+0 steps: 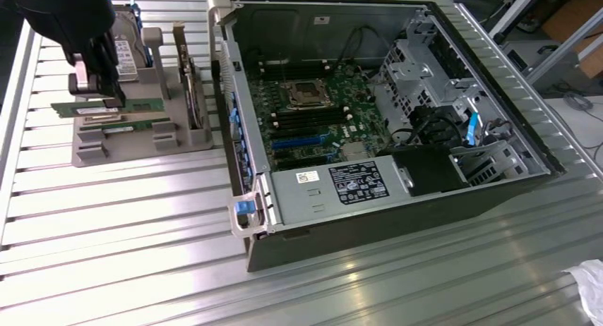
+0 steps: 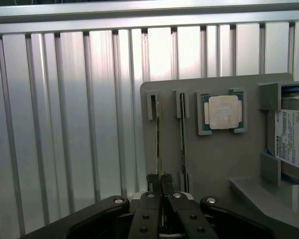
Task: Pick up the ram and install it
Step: 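Pick up the ram and move it above insertion slot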
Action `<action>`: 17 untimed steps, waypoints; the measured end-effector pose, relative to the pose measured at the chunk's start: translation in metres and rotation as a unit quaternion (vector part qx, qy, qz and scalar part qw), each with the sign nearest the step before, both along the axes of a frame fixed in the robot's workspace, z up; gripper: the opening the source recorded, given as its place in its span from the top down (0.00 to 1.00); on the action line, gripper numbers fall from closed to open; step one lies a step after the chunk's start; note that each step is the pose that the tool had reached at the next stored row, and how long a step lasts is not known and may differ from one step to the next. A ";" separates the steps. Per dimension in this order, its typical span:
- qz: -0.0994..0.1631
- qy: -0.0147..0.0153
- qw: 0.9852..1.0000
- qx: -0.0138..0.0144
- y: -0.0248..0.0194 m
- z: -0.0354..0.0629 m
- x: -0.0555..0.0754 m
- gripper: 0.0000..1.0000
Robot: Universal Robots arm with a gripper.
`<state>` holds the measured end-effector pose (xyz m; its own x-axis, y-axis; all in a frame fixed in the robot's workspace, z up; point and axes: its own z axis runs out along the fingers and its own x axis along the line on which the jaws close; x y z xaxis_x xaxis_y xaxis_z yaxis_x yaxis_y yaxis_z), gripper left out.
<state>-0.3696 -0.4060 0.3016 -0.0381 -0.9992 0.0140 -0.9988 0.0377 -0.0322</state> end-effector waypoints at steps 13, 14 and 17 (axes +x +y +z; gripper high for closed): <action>0.000 0.000 1.000 0.000 0.0000 0.0054 0.000 0.88; 0.000 0.000 1.000 0.000 0.0000 0.0058 0.000 0.88; 0.000 0.000 1.000 0.000 0.0000 0.0068 0.000 0.88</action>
